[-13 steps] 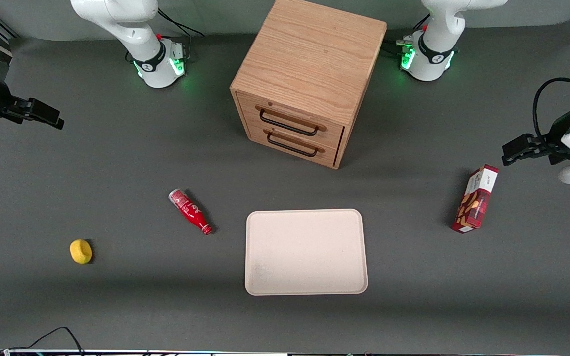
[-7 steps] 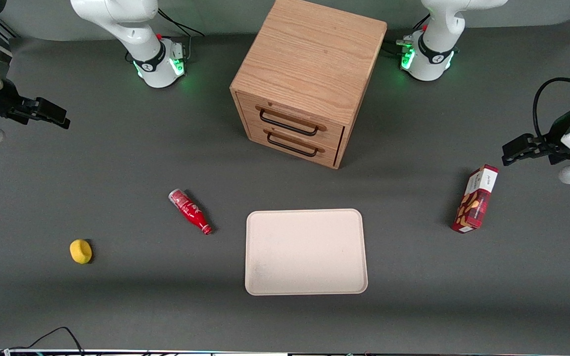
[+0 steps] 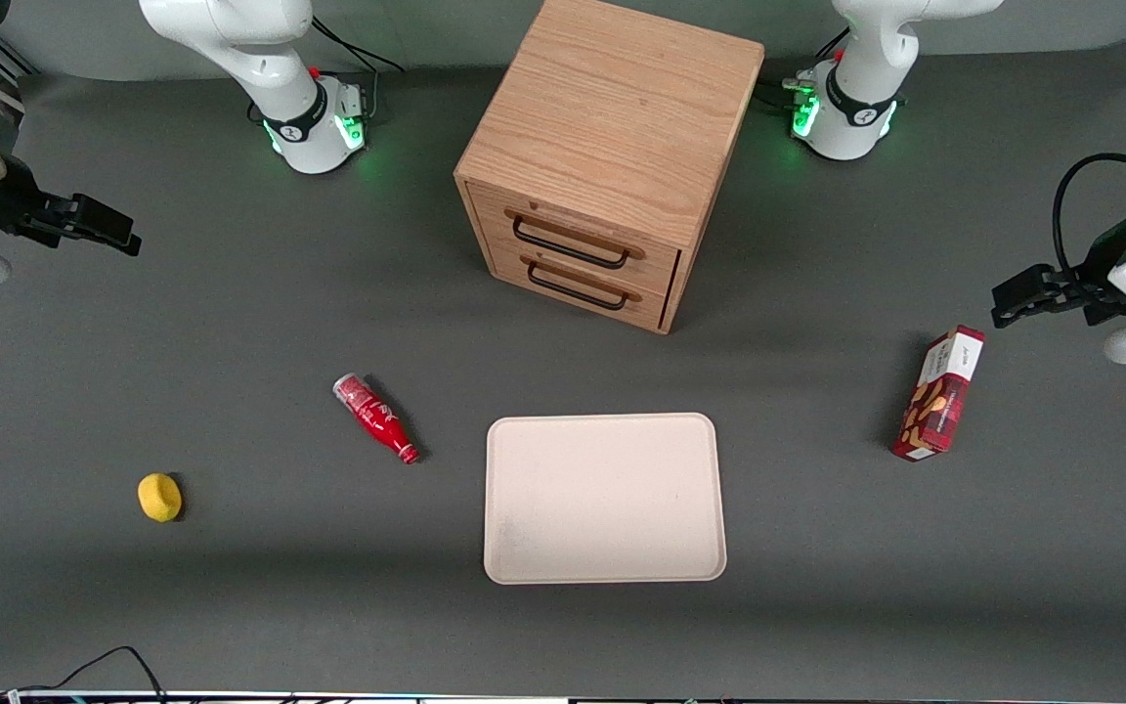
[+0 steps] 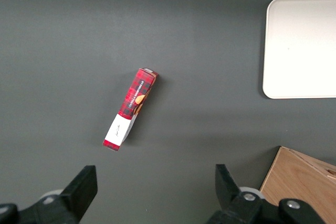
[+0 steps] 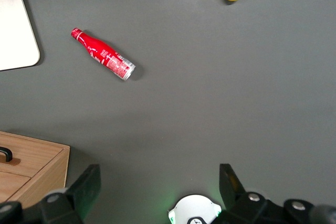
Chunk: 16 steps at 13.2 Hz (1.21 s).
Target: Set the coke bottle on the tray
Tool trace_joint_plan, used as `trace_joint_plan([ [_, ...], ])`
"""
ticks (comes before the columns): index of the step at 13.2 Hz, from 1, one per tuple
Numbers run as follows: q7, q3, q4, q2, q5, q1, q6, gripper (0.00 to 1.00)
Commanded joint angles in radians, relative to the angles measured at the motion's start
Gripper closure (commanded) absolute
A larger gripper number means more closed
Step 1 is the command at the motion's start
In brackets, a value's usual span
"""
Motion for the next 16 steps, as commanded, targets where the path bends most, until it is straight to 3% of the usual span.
trace_joint_plan([
  [1,-0.013,-0.001,0.029,0.01,0.014,0.007,-0.017,0.0],
  [13,-0.027,0.065,0.038,0.012,0.014,0.024,-0.026,0.0],
  [16,-0.229,0.138,0.093,0.088,0.016,0.024,-0.005,0.0],
])
